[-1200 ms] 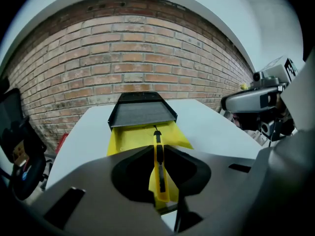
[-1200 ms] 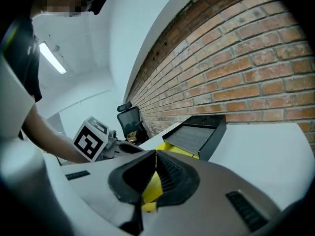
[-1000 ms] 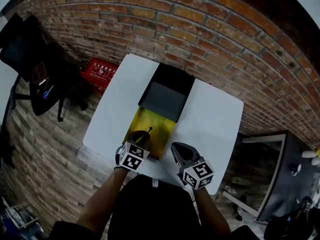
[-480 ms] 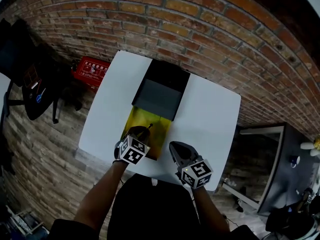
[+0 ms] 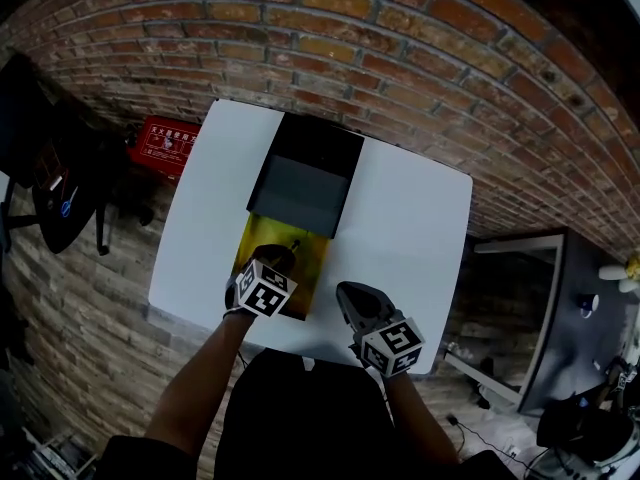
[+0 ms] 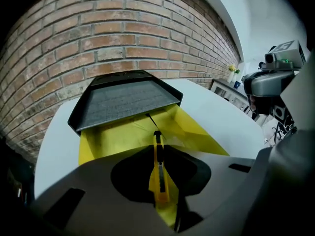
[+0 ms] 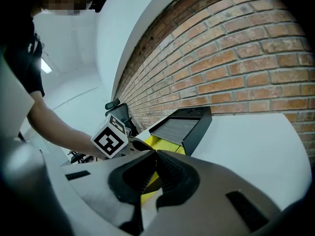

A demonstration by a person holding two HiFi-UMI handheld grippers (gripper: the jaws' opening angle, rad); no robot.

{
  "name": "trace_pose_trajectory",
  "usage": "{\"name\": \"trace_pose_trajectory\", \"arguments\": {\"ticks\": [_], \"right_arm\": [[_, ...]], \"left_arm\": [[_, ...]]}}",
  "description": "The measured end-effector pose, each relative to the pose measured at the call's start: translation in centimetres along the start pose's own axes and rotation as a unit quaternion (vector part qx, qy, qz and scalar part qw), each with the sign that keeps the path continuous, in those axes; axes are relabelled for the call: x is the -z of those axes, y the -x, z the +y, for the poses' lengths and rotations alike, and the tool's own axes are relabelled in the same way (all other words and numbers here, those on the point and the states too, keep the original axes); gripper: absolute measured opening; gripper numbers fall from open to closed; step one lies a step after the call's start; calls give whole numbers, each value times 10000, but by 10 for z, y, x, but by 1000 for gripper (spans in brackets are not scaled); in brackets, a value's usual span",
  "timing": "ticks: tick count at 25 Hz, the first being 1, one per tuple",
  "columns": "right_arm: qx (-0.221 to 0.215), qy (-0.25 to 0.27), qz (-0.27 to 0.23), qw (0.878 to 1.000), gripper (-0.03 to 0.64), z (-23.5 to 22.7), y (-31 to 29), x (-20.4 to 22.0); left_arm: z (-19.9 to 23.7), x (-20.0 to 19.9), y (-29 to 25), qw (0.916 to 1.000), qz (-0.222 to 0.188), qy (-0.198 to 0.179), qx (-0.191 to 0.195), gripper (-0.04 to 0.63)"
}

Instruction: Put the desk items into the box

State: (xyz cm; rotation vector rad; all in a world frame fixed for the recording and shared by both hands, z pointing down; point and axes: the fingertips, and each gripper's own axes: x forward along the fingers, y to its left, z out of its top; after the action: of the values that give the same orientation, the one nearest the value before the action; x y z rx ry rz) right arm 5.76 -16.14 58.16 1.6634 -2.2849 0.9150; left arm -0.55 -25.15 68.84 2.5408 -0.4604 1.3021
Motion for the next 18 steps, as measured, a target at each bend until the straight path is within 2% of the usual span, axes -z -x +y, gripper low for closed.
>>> {"name": "trace_pose_trajectory", "arguments": {"ticks": [18], "right_arm": [[71,-6,-24,10000,21,-6,7,1]], "left_arm": [[-4,5,-16,9996,257,-97,8,74]]}}
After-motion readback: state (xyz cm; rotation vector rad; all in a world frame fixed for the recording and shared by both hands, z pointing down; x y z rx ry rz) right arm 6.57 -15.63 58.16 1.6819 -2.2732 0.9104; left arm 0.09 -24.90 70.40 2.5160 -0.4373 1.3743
